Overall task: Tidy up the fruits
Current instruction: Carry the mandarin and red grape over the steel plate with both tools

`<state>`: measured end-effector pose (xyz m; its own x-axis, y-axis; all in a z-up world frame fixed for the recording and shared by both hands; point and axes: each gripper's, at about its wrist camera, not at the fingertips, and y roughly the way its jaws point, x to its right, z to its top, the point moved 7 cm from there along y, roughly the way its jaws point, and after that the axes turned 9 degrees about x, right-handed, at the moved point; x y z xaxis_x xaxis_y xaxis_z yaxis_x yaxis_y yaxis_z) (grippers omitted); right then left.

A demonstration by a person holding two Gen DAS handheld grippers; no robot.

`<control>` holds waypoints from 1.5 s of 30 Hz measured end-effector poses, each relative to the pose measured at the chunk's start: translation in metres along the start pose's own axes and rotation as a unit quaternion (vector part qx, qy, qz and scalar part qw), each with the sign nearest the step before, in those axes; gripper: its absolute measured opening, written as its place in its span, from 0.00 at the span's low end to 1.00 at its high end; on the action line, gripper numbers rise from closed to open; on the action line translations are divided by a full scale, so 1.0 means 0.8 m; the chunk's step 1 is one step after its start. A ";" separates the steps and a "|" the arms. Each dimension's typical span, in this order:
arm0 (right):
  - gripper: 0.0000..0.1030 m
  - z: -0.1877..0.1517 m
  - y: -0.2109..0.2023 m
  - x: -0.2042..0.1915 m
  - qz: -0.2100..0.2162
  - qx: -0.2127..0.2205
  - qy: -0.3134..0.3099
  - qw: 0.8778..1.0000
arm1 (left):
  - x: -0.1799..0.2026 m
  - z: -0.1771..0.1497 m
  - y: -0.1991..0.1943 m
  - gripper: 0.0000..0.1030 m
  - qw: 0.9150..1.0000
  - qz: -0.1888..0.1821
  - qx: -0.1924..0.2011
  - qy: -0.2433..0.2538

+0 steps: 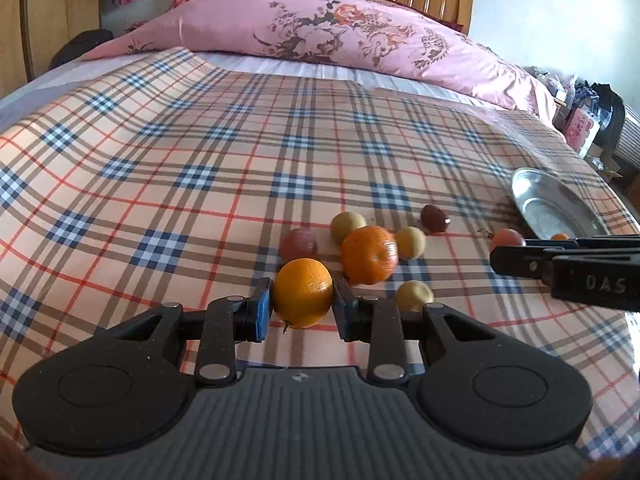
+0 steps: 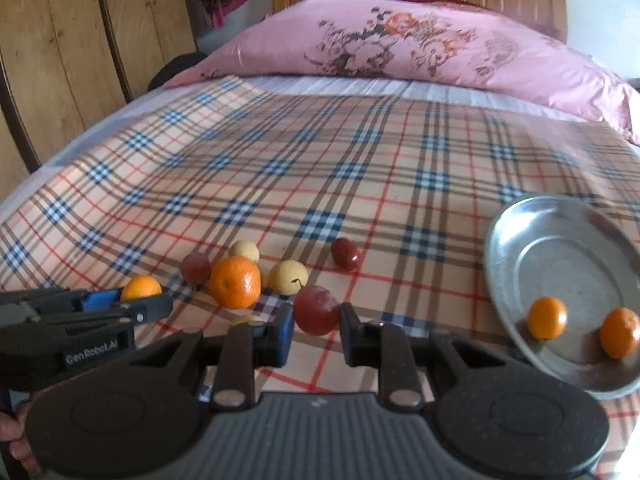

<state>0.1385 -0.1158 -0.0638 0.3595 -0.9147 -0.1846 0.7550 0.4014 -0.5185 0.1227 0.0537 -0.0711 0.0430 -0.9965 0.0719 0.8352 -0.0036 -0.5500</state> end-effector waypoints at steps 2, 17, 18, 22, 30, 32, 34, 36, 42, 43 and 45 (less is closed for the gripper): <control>0.21 0.003 -0.011 0.004 -0.004 0.005 0.004 1.000 | 0.007 0.003 -0.006 0.35 1.000 0.000 0.003 0.001; 0.21 0.021 -0.083 0.043 -0.032 0.043 0.024 0.998 | 0.076 0.020 -0.049 0.35 0.999 -0.026 0.023 0.029; 0.21 0.022 -0.086 0.044 -0.033 0.046 0.025 0.998 | 0.081 0.022 -0.051 0.35 0.999 -0.029 0.023 0.029; 0.21 0.027 -0.101 0.053 -0.039 0.056 0.027 0.997 | 0.100 0.028 -0.059 0.35 0.998 -0.036 0.029 0.032; 0.21 0.037 -0.128 0.074 -0.052 0.074 0.034 0.995 | 0.135 0.042 -0.072 0.36 0.997 -0.048 0.039 0.042; 0.21 0.039 -0.133 0.080 -0.056 0.076 0.036 0.995 | 0.141 0.045 -0.069 0.35 0.997 -0.049 0.040 0.043; 0.21 0.040 -0.137 0.086 -0.060 0.078 0.038 0.994 | 0.147 0.047 -0.069 0.35 0.997 -0.051 0.041 0.046; 0.21 0.040 -0.141 0.091 -0.064 0.079 0.040 0.994 | 0.153 0.050 -0.072 0.35 0.997 -0.052 0.042 0.047; 0.21 0.044 -0.154 0.105 -0.073 0.087 0.041 0.993 | 0.171 0.057 -0.070 0.35 0.996 -0.059 0.045 0.049; 0.21 0.045 -0.155 0.107 -0.074 0.088 0.041 0.992 | 0.173 0.058 -0.071 0.36 0.996 -0.060 0.046 0.050; 0.21 0.047 -0.159 0.113 -0.077 0.091 0.044 0.992 | 0.180 0.061 -0.071 0.35 0.996 -0.063 0.047 0.053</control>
<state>0.0956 -0.2481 0.0169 0.1895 -0.9630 -0.1916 0.8866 0.2517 -0.3880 0.1078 -0.0856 0.0109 -0.1185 -0.9919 0.0450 0.8783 -0.1259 -0.4612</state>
